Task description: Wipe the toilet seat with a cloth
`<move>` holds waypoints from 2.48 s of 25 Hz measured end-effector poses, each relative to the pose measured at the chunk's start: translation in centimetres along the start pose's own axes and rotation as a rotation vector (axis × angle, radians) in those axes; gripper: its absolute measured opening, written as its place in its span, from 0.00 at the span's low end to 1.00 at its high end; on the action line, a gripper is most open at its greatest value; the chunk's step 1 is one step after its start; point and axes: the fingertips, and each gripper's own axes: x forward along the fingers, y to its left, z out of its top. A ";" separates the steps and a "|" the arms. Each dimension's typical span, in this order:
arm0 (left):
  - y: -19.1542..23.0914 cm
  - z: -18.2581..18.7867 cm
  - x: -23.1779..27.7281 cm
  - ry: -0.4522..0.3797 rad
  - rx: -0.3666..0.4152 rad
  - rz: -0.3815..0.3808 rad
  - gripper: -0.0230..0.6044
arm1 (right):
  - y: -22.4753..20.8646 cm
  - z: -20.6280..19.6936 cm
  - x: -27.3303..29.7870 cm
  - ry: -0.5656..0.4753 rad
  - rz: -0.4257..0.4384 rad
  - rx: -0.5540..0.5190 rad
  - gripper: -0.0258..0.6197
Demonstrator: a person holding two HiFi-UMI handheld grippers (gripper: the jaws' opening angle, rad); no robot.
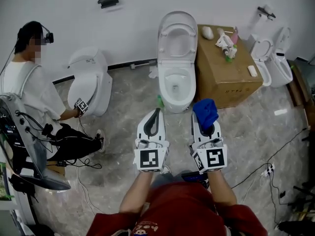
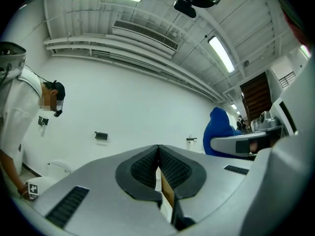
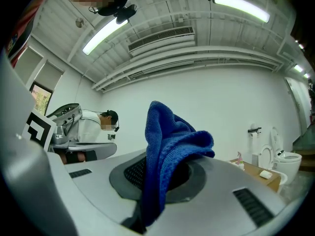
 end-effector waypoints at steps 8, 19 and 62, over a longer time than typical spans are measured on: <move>2.7 -0.7 6.0 0.013 0.001 -0.015 0.06 | -1.9 -1.2 6.5 0.006 -0.010 0.026 0.12; 4.8 -3.1 22.6 0.027 0.009 0.012 0.06 | -12.3 -2.8 20.3 0.020 0.009 0.045 0.12; 23.4 -51.5 61.7 0.038 -0.033 0.014 0.06 | -34.1 -61.7 65.8 0.265 -0.085 0.061 0.12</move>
